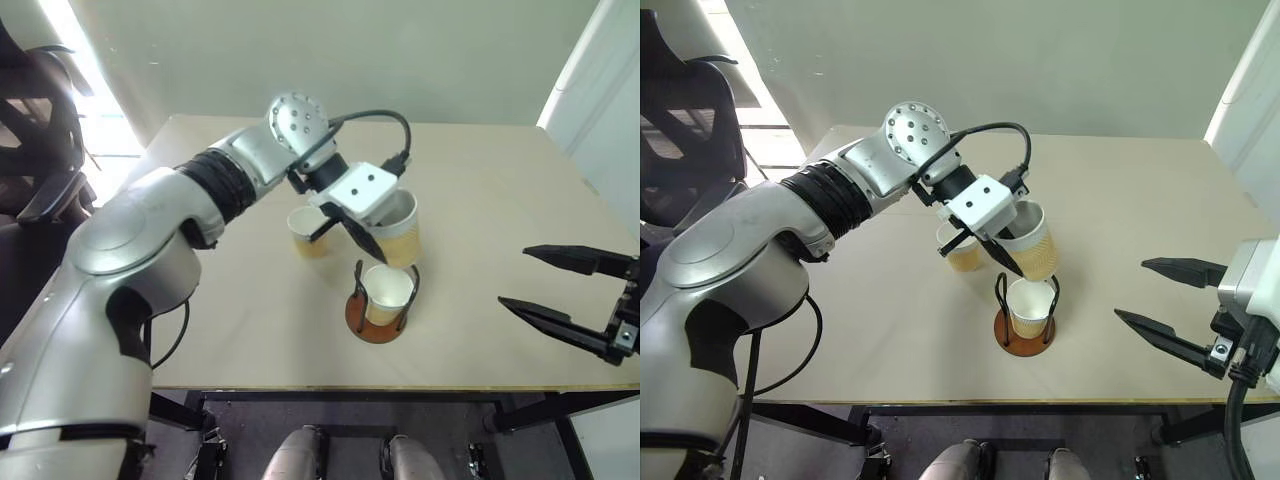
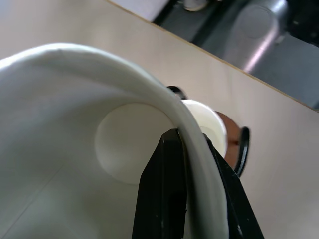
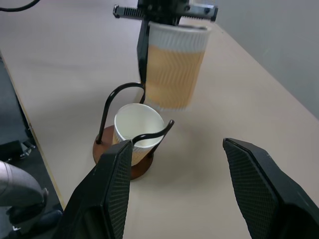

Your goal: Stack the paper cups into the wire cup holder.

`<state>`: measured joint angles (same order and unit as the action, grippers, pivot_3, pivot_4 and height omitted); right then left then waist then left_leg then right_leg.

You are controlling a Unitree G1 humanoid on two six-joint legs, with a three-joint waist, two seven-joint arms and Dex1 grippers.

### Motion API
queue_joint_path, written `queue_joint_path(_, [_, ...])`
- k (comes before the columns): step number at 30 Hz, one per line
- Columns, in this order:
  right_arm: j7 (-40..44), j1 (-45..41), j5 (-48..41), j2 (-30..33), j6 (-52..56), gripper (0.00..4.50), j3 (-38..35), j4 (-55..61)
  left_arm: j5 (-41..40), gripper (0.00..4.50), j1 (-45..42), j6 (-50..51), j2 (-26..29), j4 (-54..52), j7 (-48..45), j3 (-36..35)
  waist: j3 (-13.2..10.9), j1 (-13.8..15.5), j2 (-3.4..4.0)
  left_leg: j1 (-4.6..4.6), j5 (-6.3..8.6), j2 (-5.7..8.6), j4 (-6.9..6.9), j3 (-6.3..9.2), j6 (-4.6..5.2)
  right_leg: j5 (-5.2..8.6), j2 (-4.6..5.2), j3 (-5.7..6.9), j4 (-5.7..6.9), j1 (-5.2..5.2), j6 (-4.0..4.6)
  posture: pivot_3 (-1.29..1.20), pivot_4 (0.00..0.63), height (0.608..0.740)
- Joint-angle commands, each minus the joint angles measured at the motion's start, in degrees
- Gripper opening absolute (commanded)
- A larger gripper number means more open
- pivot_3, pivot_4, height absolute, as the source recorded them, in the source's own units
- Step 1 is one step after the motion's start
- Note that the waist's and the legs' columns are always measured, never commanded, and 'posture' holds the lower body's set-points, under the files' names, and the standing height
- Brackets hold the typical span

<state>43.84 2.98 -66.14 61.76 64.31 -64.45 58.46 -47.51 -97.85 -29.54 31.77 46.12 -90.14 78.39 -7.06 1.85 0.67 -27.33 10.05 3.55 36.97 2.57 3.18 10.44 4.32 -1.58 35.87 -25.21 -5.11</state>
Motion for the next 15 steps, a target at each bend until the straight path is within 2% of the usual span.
queue_joint_path(1, [-4.2,2.8,-4.5,0.0,-1.2,2.96,-5.0,0.9,-2.3,0.02,-2.9,-2.7,0.6,-0.2,-2.4,2.6,0.0,0.0,0.00,0.00,0.04,0.01,0.03,-0.01,0.03,0.01,0.00,0.01,0.00,0.02,-0.01,0.00,0.150,0.740])
queue_joint_path(7, [-9.1,7.3,-9.0,1.1,-4.1,2.96,-7.1,1.3,-3.7,0.02,-3.9,-4.0,0.3,-0.2,-2.4,5.9,0.0,0.1,0.00,0.01,0.10,0.06,0.12,-0.01,0.08,0.11,0.01,-0.02,-0.02,0.12,-0.10,0.00,0.150,0.740])
queue_joint_path(15, [-12.3,12.1,-10.4,1.9,-7.6,2.96,-7.9,1.5,-5.5,0.02,-4.3,-4.6,0.1,-2.1,-2.4,8.3,0.0,0.2,0.00,0.01,0.10,0.07,0.14,0.00,0.09,0.11,0.02,-0.01,-0.02,0.18,-0.09,0.00,0.150,0.740])
